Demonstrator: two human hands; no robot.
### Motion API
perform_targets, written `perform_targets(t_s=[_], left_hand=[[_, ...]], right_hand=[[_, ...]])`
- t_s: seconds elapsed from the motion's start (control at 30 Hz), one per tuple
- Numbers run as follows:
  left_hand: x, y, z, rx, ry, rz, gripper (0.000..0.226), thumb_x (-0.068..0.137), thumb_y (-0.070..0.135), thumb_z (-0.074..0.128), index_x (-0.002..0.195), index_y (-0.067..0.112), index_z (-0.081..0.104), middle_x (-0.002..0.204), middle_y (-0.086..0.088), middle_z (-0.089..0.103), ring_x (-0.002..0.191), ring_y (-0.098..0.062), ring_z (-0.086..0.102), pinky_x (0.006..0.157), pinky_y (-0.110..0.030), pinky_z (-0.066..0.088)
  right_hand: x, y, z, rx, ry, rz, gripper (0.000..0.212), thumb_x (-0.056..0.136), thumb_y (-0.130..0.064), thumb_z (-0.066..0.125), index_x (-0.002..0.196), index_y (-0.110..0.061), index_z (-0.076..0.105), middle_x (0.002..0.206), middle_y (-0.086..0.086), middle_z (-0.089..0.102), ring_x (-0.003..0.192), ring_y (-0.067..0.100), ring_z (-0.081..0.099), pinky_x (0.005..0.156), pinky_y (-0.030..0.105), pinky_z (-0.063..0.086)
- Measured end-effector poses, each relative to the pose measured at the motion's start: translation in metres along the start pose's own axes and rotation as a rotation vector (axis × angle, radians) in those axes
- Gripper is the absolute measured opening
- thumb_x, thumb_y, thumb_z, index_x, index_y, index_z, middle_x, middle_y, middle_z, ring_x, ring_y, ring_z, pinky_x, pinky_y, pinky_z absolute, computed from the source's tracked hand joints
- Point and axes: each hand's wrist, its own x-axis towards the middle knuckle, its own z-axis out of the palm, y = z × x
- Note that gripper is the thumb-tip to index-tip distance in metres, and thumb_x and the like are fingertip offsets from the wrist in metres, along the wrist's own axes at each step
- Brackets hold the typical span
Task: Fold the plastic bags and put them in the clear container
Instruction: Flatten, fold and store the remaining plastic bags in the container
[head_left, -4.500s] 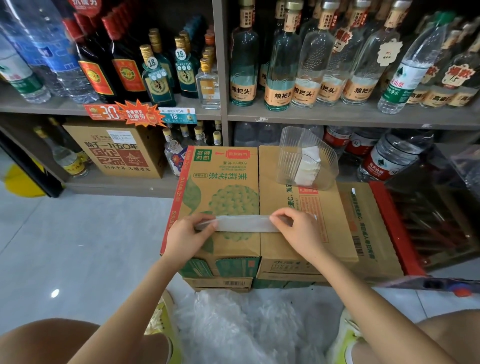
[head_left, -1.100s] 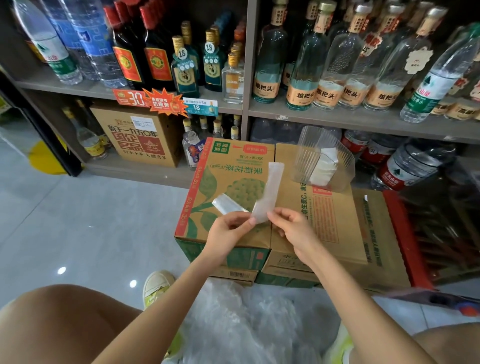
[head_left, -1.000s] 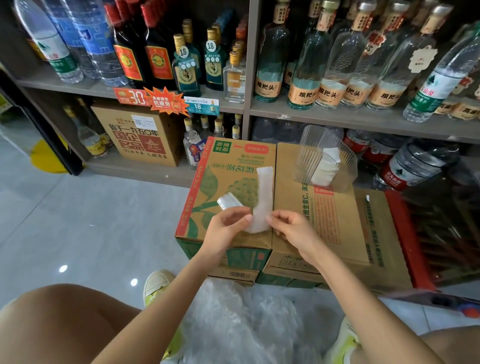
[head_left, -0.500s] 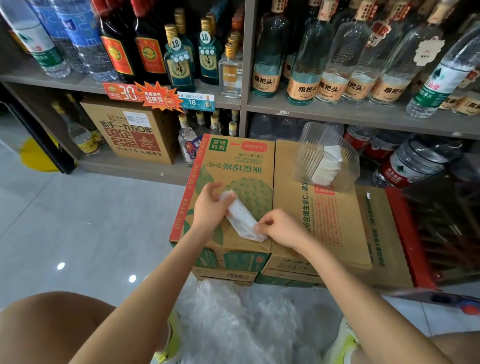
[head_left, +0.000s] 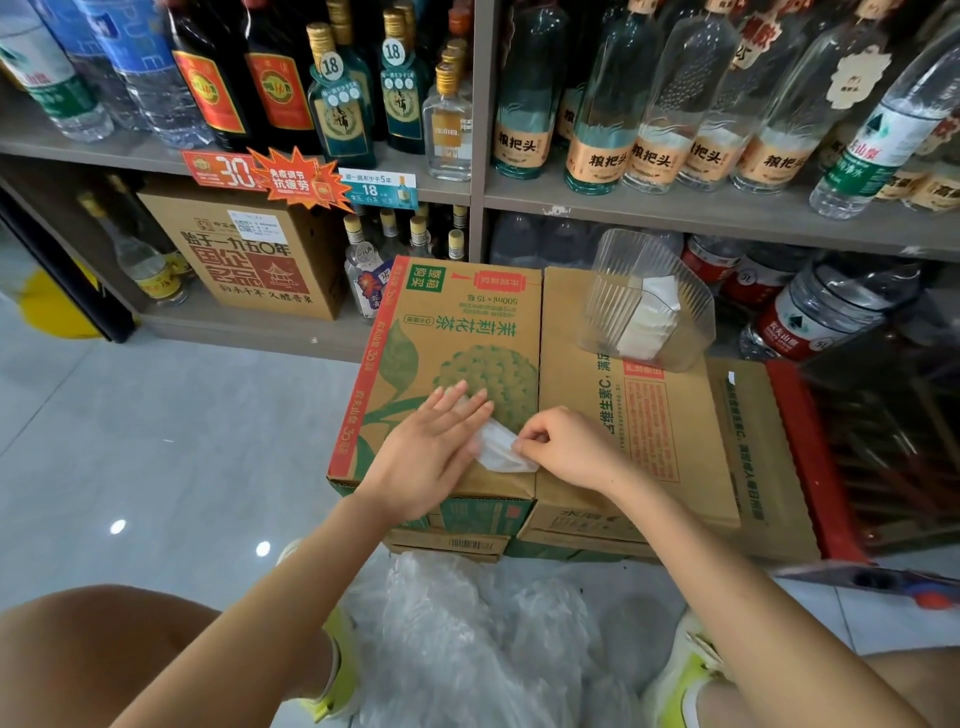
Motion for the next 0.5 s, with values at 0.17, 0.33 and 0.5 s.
perform_targets(t_s=[0.17,0.33,0.5], left_hand=[[-0.001,0.001,0.006,0.094,-0.14,-0.066,0.068,0.101,0.049,0.004,0.148,0.007,0.03,0.154,-0.007,0.029,0.146,-0.021,0.014,0.119,-0.027,0.0],[-0.001,0.003,0.007,0.124,-0.142,-0.079,0.064,0.102,0.045,0.007,0.147,0.007,0.031,0.154,-0.007,0.029,0.145,-0.021,0.015,0.118,-0.026,-0.001],[-0.001,0.002,0.005,0.057,-0.148,-0.11,0.064,0.1,0.047,0.007,0.15,0.011,0.026,0.157,-0.001,0.022,0.147,-0.016,0.008,0.118,-0.021,-0.006]], right_hand=[[-0.004,0.005,-0.001,0.028,0.034,0.001,0.02,0.093,-0.031,0.056,0.107,-0.024,0.067,0.092,-0.011,0.063,0.086,0.012,0.058,0.066,0.025,0.042],[-0.021,0.01,0.029,-0.124,0.434,-0.223,0.043,0.101,-0.035,0.035,0.132,-0.015,0.057,0.131,-0.002,0.06,0.12,0.02,0.054,0.099,0.033,0.043],[-0.024,0.03,0.059,-0.393,0.288,-0.29,0.061,0.104,-0.041,0.007,0.134,-0.014,0.054,0.142,0.0,0.05,0.133,0.022,0.044,0.11,0.043,0.035]])
